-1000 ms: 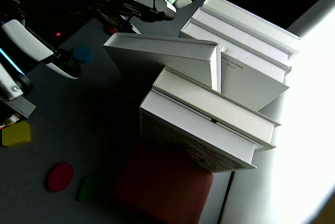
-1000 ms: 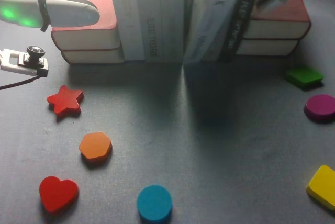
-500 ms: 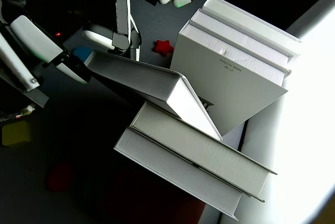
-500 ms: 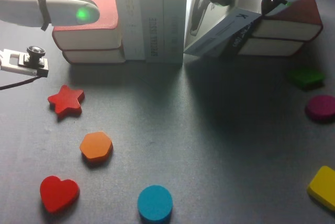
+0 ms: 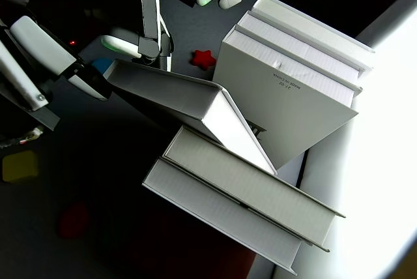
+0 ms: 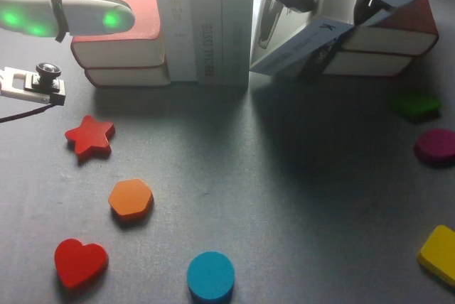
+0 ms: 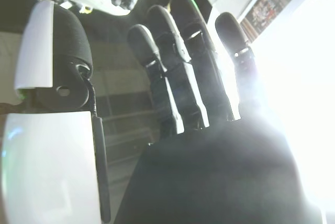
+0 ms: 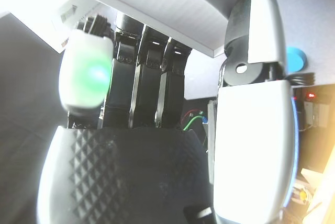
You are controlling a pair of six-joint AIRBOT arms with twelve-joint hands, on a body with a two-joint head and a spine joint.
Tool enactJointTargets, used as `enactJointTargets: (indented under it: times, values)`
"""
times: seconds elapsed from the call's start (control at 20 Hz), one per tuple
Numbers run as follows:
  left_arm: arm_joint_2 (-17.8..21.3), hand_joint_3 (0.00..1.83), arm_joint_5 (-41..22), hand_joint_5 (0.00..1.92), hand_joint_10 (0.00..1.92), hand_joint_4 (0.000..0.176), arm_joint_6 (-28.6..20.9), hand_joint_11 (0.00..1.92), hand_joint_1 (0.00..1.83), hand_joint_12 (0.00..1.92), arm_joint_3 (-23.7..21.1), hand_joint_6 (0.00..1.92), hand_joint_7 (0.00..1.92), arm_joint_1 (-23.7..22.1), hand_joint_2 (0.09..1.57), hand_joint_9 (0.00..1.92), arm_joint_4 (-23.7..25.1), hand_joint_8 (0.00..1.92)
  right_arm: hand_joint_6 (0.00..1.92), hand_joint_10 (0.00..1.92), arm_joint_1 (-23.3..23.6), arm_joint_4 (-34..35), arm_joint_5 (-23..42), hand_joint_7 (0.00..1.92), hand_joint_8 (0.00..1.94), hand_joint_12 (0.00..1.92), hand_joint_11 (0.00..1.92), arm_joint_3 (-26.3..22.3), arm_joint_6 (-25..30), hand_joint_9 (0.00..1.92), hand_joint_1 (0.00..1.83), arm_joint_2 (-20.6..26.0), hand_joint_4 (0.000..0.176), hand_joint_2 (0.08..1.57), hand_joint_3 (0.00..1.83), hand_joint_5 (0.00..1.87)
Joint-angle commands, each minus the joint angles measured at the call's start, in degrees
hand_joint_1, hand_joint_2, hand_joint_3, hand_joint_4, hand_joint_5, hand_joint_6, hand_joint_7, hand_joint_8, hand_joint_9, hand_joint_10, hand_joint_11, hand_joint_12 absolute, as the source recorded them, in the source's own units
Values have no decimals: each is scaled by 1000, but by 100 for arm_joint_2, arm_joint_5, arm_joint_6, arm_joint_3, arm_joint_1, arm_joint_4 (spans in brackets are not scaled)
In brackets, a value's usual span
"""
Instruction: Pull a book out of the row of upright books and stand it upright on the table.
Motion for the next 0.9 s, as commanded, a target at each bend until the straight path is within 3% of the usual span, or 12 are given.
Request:
enactJointTargets:
  times: [0.0,0.1,0.15,0.2,0.25,0.3,0.35,0.4,0.5,0.55,0.6,0.85]
  values:
    - [59,0,-559,703,441,0,-50,0,1273,1225,-32,511,834,-38,950,679,-404,127,907,1921,96,274,-384,1420,1941,1921,1618,-17,73,1596,1173,68,0,1089,0,1032]
    - [128,0,-527,698,570,0,-50,0,1217,1321,-52,601,859,-14,948,633,-404,186,951,1921,173,490,-273,1349,1941,1921,1516,-102,43,1516,1166,199,0,1100,1,1003]
    - [173,2,-522,684,515,0,-50,0,1229,1288,-72,616,886,11,960,618,-413,233,683,1424,234,660,-227,1081,1160,1724,1061,-162,-13,1137,1346,296,0,1067,45,1018]
    - [212,3,-515,678,491,0,-50,0,1259,1200,-91,612,871,31,966,605,-425,238,888,1273,292,789,-191,1034,880,1589,953,-219,-51,1044,1375,381,0,1095,7,921]
    - [253,3,-498,683,492,0,-50,0,1270,1208,-109,523,808,51,975,635,-430,171,716,1372,367,859,-143,1134,917,1702,1126,-283,-60,1200,1305,465,0,1069,0,1029]
    - [307,0,-469,715,560,0,-50,0,1304,1288,-132,437,790,68,964,668,-434,121,827,1171,456,899,-87,1125,801,1572,1103,-350,-57,1205,1256,555,0,1066,0,1059]
    - [369,0,-451,734,623,0,-50,0,1306,1317,-163,393,786,74,967,633,-438,91,740,1084,516,939,-42,1138,798,1514,1160,-421,-53,1273,1254,631,7,1054,0,1107]
    - [433,5,-443,747,673,0,-50,17,1301,1376,-201,408,778,87,984,617,-457,74,617,1184,579,994,7,1042,1092,1637,977,-473,-54,1098,1266,706,0,1083,2,1098]
    - [540,5,-439,721,725,0,-50,0,1312,1475,-258,497,762,106,996,560,-503,54,1016,1187,650,1258,158,979,847,1362,657,-514,-56,959,1366,827,0,1111,1,938]
    - [560,6,-439,710,756,0,-50,0,1272,1517,-268,513,731,105,1011,519,-510,37,1133,1167,658,1350,222,997,751,1276,689,-525,-56,941,1366,862,0,1117,0,909]
    - [576,7,-438,720,691,0,-50,0,1258,1428,-277,444,786,104,1025,512,-518,52,1313,1310,662,1488,298,935,997,1296,520,-541,-55,845,1354,909,0,1178,6,677]
    - [572,0,-476,763,608,0,-50,8,1233,1509,-286,331,878,113,1006,564,-544,67,1386,1378,632,2248,576,896,1099,1365,444,-600,-205,802,1347,1079,0,1207,1,599]
